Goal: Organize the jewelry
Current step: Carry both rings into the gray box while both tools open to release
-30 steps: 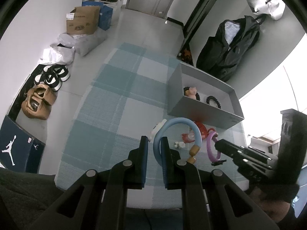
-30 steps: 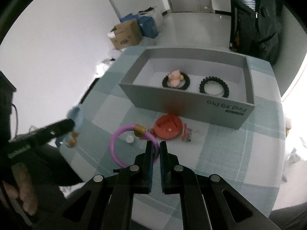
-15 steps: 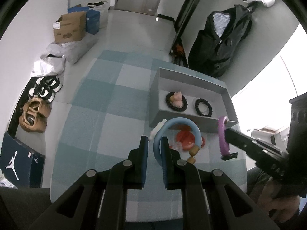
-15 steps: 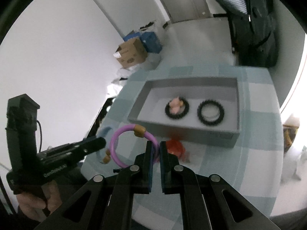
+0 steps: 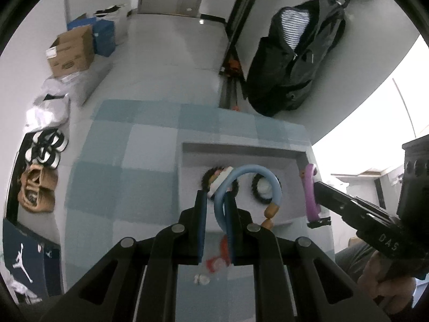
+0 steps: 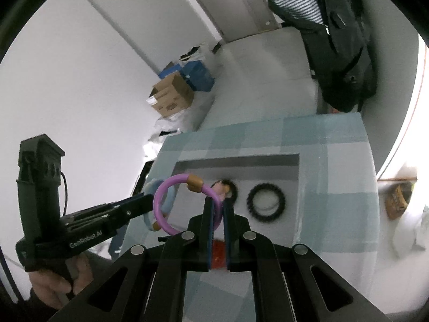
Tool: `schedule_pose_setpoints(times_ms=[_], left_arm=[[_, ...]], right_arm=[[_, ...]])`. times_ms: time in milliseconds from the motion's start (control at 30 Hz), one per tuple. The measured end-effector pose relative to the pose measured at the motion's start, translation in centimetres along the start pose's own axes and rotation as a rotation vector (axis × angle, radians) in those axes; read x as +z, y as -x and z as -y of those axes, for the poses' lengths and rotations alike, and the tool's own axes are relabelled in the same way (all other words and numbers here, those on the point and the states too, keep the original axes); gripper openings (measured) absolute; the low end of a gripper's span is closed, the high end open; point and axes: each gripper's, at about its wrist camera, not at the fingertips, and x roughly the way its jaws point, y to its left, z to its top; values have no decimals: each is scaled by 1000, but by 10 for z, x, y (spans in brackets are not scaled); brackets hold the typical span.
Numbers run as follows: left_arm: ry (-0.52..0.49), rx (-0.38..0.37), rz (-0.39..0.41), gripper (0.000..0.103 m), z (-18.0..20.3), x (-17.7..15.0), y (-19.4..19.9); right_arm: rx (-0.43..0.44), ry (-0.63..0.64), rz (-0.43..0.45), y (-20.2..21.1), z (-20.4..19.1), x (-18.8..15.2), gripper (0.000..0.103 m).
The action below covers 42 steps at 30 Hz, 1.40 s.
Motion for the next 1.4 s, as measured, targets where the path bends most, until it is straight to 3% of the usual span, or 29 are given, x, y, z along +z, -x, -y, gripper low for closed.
schedule_pose_setpoints(times_ms=[433, 933, 1100, 1400], left_arm=[[21, -51, -62, 9, -9, 15, -36], [1, -116, -89, 9, -6, 17, -45], [-25, -98, -110, 13, 0, 15, -43], [-38, -62, -61, 14, 5, 4, -29]], right_arm=[[-15, -56, -39, -23, 18, 20, 5], [-41, -61, -74, -36, 26, 21, 3], [-42, -63, -44, -29, 27, 22, 7], [-38, -32, -24, -21, 20, 15, 7]])
